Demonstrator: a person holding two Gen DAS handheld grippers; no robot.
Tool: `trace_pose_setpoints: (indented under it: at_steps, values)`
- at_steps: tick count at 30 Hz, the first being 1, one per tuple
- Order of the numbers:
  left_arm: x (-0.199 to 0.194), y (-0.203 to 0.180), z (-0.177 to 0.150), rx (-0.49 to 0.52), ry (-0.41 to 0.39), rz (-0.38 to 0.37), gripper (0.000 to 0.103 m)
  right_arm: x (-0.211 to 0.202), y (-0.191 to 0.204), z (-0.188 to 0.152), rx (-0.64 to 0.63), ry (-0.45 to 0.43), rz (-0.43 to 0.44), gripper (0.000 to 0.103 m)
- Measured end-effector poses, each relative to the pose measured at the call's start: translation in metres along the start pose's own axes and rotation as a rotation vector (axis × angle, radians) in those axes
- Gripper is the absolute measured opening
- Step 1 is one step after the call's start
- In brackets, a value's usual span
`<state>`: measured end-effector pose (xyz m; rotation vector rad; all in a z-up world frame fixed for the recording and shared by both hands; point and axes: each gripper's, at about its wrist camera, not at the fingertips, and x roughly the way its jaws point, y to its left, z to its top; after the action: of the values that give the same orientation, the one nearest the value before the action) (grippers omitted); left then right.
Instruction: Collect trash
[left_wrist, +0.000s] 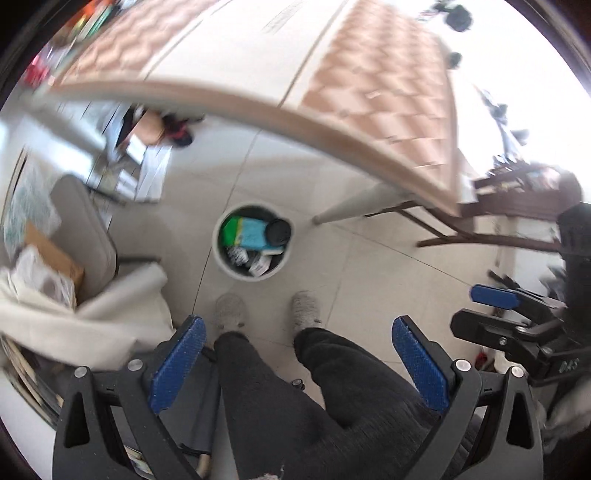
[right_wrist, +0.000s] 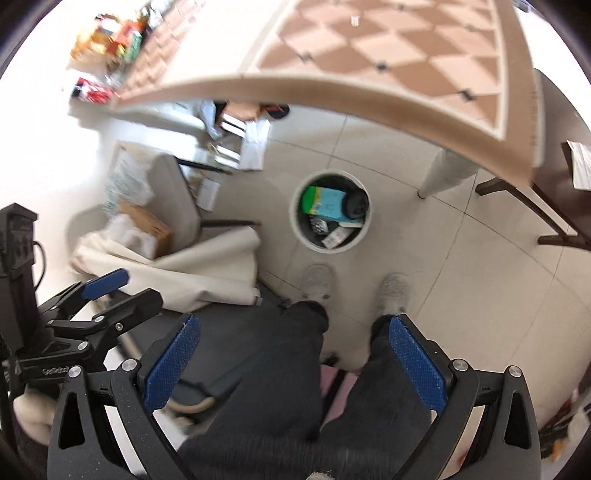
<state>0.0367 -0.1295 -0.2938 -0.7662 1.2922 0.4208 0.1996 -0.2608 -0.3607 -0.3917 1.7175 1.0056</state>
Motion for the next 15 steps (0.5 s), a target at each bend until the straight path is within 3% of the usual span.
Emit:
trace_pose_setpoints:
  at_steps: [6, 15]
  values:
    - [-0.061, 0.003, 0.004, 0.137, -0.039, -0.096, 0.103, -0.067, 0.039, -0.035, 0.077, -0.103, 0.058, 0.103]
    - [-0.116, 0.023, -0.008, 0.247, -0.045, -0.199, 0.103, -0.110, 0.109, -0.089, 0.187, -0.225, 0.074, 0.103]
